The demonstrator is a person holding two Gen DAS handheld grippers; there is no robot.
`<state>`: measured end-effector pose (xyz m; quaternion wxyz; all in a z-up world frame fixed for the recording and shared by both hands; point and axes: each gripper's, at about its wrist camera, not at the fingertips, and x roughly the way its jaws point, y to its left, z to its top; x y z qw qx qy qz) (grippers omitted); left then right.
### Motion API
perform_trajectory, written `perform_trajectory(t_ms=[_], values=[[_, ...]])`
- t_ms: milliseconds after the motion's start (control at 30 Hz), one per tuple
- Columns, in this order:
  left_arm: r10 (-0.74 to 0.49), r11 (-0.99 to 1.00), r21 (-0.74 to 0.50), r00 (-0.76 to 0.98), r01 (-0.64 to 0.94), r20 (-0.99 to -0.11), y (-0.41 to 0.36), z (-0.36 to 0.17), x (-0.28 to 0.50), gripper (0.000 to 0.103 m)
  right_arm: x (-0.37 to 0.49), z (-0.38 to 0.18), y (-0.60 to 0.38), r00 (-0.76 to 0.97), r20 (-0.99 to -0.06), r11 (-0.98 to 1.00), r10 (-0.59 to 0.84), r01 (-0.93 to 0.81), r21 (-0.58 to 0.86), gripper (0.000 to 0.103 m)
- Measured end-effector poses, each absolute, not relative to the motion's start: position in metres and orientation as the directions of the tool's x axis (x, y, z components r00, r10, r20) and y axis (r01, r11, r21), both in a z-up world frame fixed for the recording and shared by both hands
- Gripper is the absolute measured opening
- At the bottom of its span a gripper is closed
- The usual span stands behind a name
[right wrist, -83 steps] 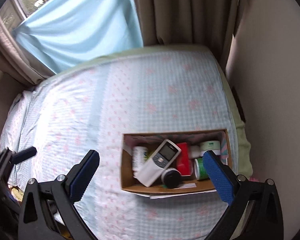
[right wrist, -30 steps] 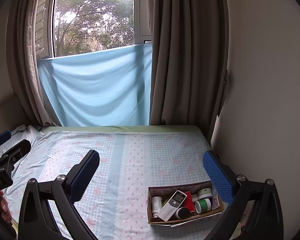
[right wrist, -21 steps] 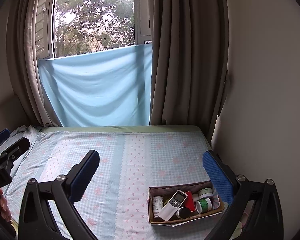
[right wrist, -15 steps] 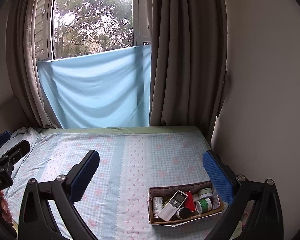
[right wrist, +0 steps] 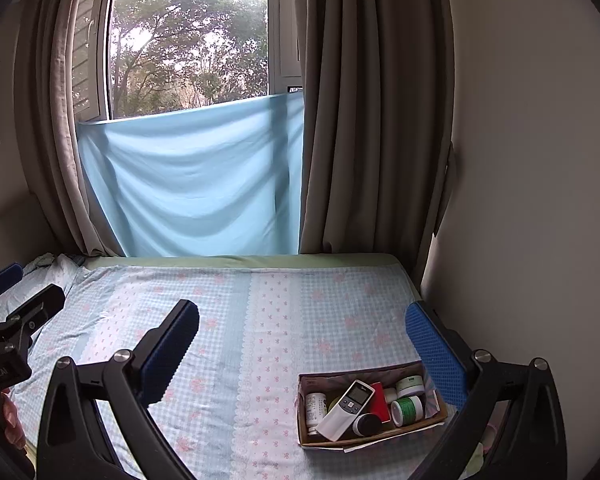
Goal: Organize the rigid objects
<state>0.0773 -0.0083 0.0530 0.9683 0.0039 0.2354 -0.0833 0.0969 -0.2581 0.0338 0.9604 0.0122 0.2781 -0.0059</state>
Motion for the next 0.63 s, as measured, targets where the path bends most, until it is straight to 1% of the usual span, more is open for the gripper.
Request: perform_trajectory(t_ms=[100,400,633], values=[[-0.160,0.986,-0.036,0.872,0.162,-0.462,-0.008,0.053,0.078,0.103,0.098,0.034,-0.258,0.846,-0.534,1.000,-0.005,0.018,0.020,0.103],[-0.104,0.994,-0.028,0.899,0.101,-0.426,-0.002,0.053,0.069,0.103,0.097,0.033,-0.258,0.846,-0.533,1.000,-0.005,0.018,0.018,0.103],[-0.120,0.993,-0.038,0.896,0.114,-0.428,0.002,0.049,0.069,0.103,0.097,0.032,-0.256,0.845,-0.535,1.000,-0.006,0.017,0.016,0.103]])
